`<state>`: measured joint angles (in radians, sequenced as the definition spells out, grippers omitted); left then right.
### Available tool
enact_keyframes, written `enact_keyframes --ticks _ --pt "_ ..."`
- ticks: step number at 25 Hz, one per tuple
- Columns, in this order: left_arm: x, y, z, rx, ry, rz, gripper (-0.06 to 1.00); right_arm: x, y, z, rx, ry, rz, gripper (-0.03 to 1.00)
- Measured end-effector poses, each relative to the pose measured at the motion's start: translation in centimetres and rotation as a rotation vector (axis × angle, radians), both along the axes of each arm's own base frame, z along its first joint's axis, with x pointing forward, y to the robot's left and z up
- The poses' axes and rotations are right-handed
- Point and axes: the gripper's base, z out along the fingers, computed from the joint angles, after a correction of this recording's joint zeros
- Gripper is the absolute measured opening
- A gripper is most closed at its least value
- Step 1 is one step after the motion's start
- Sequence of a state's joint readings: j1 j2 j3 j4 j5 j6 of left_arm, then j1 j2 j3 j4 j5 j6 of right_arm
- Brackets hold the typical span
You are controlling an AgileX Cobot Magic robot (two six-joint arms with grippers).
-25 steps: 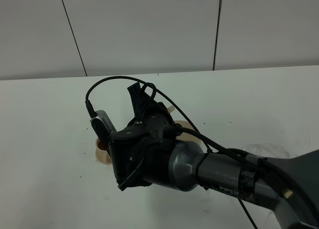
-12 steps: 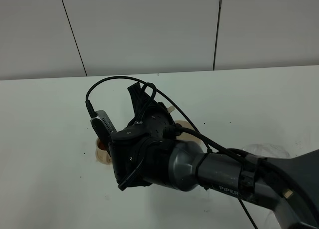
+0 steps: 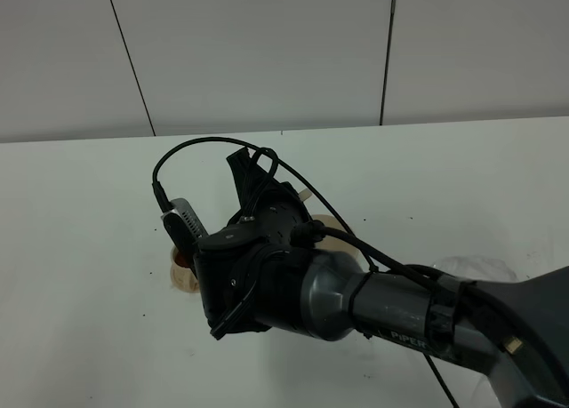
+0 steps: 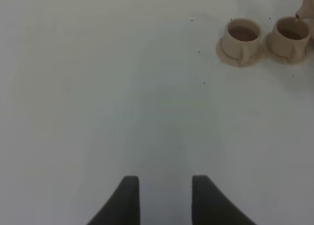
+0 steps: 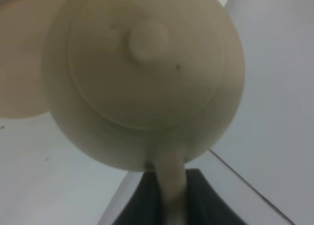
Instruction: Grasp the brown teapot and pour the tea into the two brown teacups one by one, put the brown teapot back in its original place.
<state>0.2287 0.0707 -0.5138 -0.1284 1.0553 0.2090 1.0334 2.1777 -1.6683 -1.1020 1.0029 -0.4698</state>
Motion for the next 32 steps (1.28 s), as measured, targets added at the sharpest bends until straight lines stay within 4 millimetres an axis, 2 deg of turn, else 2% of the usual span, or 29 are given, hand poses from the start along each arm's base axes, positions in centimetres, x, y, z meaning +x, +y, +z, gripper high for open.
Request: enact_keyframes --ticks 10,16,32 --pt "0.0 0.0 0.0 0.0 0.0 0.0 0.33 0.0 0.0 -0.1 -0.031 -0.002 0.014 0.09" --pt "0.0 0.0 0.0 0.0 0.0 0.0 0.33 0.2 0.2 -1.5 -0.049 -0.009 0.003 0.09" --pt "0.0 0.0 0.0 0.0 0.0 0.0 0.33 0.1 0.4 -1.3 -0.059 -0.04 0.006 0.09"
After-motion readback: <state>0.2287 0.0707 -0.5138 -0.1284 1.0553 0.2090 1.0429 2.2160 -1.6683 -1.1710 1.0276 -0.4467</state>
